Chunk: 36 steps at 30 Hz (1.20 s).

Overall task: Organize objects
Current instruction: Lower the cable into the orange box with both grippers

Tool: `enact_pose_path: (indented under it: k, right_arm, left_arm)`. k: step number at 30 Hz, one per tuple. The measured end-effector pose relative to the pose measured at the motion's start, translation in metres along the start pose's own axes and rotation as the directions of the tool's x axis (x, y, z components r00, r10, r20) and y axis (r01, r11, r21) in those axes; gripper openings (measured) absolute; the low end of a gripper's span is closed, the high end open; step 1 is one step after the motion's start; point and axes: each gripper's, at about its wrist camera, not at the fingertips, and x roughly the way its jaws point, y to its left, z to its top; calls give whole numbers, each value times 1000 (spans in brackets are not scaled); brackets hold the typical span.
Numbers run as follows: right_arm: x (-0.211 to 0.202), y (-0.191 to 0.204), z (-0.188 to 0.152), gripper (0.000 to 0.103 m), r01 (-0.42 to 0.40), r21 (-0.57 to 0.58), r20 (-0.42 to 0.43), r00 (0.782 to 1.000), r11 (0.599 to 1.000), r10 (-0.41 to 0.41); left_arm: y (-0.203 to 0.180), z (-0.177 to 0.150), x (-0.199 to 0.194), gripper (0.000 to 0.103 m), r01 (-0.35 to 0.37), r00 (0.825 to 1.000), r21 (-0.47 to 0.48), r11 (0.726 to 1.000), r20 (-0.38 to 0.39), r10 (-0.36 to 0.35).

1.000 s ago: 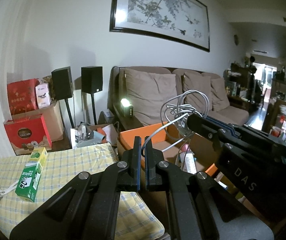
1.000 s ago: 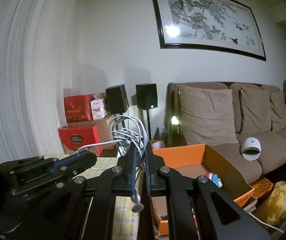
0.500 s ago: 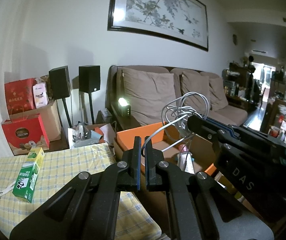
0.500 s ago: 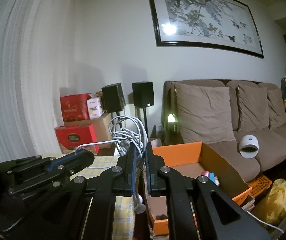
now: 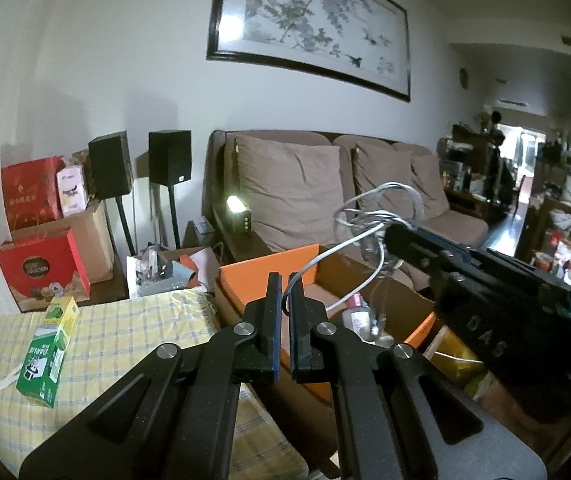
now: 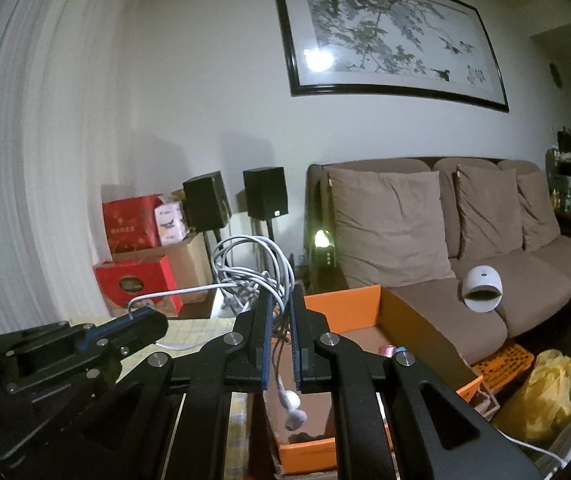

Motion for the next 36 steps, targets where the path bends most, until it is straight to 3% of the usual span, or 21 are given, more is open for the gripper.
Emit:
enact_pose_path:
  k: [11, 15, 36]
  right_arm:
    - [2, -11, 1, 6, 1, -14, -18, 1000, 1000, -1]
    - [4, -14, 1, 6, 17, -68, -33, 999, 998, -19]
    - [5, -34, 0, 6, 26, -37, -50, 998, 999, -28]
  left_arm:
    - [-7, 2, 4, 3, 11, 1000, 2, 1000, -2, -11]
    - [-8, 4, 6, 3, 15, 1000, 2, 1000, -2, -15]
    - [-17, 15, 18, 3, 42, 999, 6, 999, -18, -42]
